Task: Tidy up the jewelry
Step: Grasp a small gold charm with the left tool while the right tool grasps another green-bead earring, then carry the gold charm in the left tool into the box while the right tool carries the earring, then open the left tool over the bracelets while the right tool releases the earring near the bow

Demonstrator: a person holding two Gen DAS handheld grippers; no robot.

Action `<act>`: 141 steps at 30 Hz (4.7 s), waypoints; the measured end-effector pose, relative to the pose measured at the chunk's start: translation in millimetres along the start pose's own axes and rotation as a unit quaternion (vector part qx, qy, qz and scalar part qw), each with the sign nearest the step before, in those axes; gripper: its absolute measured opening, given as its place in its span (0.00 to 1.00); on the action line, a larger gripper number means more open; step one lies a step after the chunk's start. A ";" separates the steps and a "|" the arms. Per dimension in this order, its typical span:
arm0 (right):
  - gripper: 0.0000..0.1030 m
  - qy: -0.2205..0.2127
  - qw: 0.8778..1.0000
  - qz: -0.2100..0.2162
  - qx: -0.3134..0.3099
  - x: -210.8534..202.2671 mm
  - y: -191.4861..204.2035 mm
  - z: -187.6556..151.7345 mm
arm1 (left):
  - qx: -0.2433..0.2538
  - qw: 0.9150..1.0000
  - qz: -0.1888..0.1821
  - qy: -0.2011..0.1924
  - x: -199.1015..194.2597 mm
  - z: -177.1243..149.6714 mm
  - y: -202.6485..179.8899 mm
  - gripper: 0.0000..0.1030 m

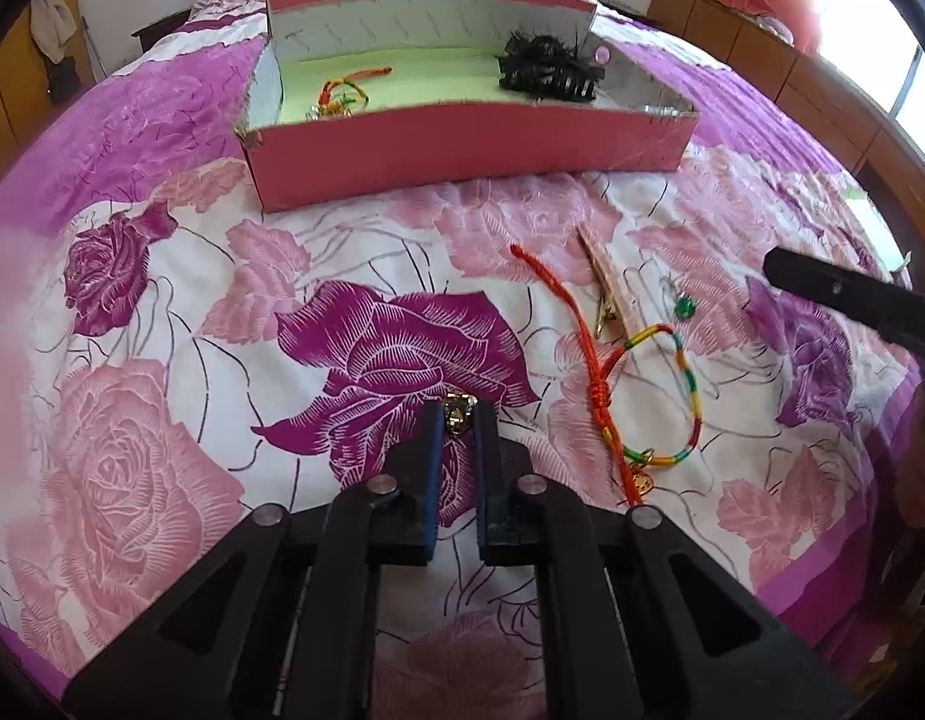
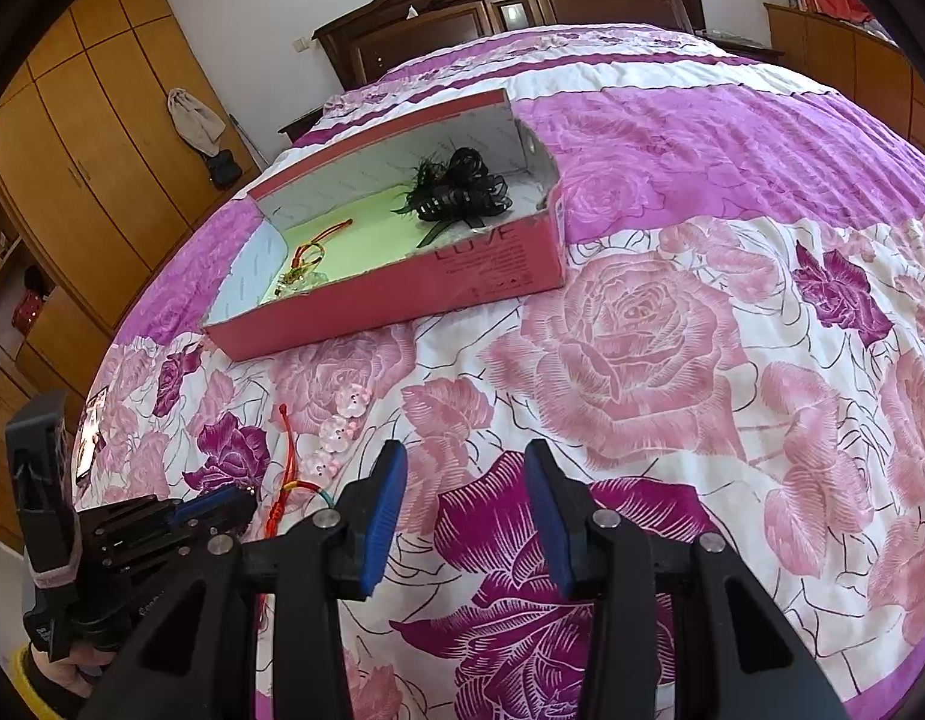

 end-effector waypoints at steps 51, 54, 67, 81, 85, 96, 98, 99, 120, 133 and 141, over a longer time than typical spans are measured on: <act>0.11 -0.044 0.996 0.049 -0.065 3.5 47.2 15.9 | -0.040 0.993 -0.007 -0.108 -47.0 55.7 7.7 0.00; 0.11 -0.062 0.995 0.047 -0.067 -3.2 47.6 22.4 | -0.037 0.992 -0.007 -0.124 -50.9 64.9 3.1 0.00; 0.11 -0.136 0.987 0.037 -0.072 -24.1 47.4 66.9 | -0.025 0.980 -0.009 -0.199 -67.1 108.9 -11.6 0.00; 0.11 -0.187 0.979 0.008 -0.085 -24.6 43.3 104.5 | -0.026 0.969 0.015 -0.247 -60.0 143.0 -3.6 0.00; 0.11 -0.197 0.977 -0.001 -0.083 -17.3 38.5 114.8 | -0.024 0.966 0.025 -0.256 -54.1 148.5 -1.5 0.00; 0.11 -0.204 0.976 -0.029 -0.075 20.4 20.0 135.6 | -0.044 0.960 0.041 -0.275 -29.6 167.8 15.4 0.00; 0.11 -0.199 0.977 -0.030 -0.073 29.0 17.7 135.4 | -0.048 0.961 0.043 -0.271 -22.2 168.4 19.5 0.00; 0.11 -0.195 0.978 -0.031 -0.072 34.6 16.1 135.0 | -0.049 0.961 0.045 -0.267 -18.7 168.2 20.6 0.00; 0.13 -0.120 0.990 -0.035 -0.067 91.4 6.1 118.8 | -0.062 0.982 0.053 -0.169 39.3 151.0 33.0 0.03; 0.31 -0.133 0.990 -0.009 -0.040 65.5 7.6 117.6 | -0.066 0.983 0.035 -0.170 12.1 150.1 24.5 0.18; 0.33 -0.148 0.989 0.005 -0.026 33.6 10.7 111.5 | -0.060 0.983 0.020 -0.169 -11.5 143.7 15.5 0.21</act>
Point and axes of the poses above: each gripper's, at about its wrist camera, not at the fingertips, and x roughly the way its jaws point, y to its left, z to its top, the point moved 8 cm from there along x, roughly the way its jaws point, and after that the axes turned 7 degrees about -x, right-handed, at the moved point
